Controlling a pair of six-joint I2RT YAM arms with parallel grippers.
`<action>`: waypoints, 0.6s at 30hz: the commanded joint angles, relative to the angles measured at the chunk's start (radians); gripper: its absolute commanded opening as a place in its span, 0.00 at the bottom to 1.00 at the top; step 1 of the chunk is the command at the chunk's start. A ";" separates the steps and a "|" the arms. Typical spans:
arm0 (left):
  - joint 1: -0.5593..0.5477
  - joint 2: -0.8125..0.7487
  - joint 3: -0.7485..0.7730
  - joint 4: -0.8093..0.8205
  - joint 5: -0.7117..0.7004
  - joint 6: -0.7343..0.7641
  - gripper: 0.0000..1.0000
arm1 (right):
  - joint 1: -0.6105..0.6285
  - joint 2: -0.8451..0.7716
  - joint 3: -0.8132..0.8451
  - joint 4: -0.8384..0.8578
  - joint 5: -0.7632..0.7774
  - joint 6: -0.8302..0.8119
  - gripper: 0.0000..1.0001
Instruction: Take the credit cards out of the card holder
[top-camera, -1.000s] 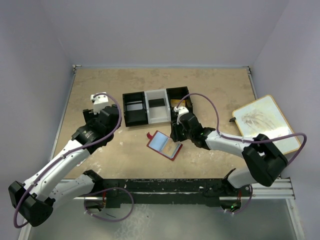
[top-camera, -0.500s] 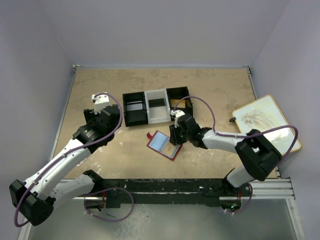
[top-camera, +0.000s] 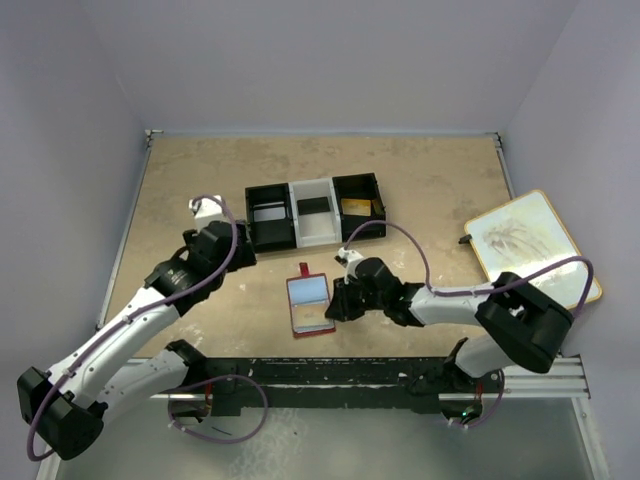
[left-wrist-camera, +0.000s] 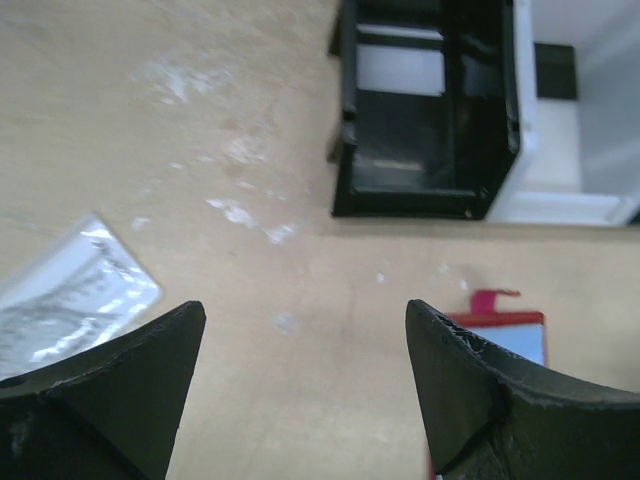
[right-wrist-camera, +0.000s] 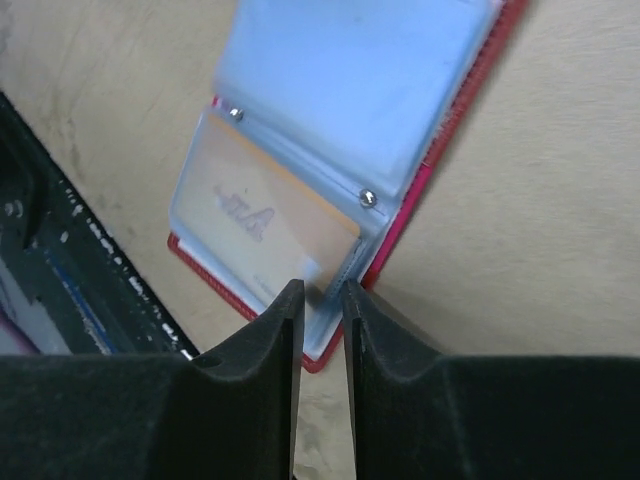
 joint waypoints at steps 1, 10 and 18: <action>0.001 -0.055 -0.153 0.158 0.345 -0.188 0.77 | 0.087 0.055 0.005 0.119 -0.030 0.115 0.25; -0.032 -0.063 -0.311 0.185 0.384 -0.335 0.71 | 0.197 0.144 0.024 0.398 -0.155 0.170 0.26; -0.049 0.080 -0.364 0.407 0.472 -0.297 0.71 | 0.176 0.051 0.143 0.099 0.048 0.057 0.29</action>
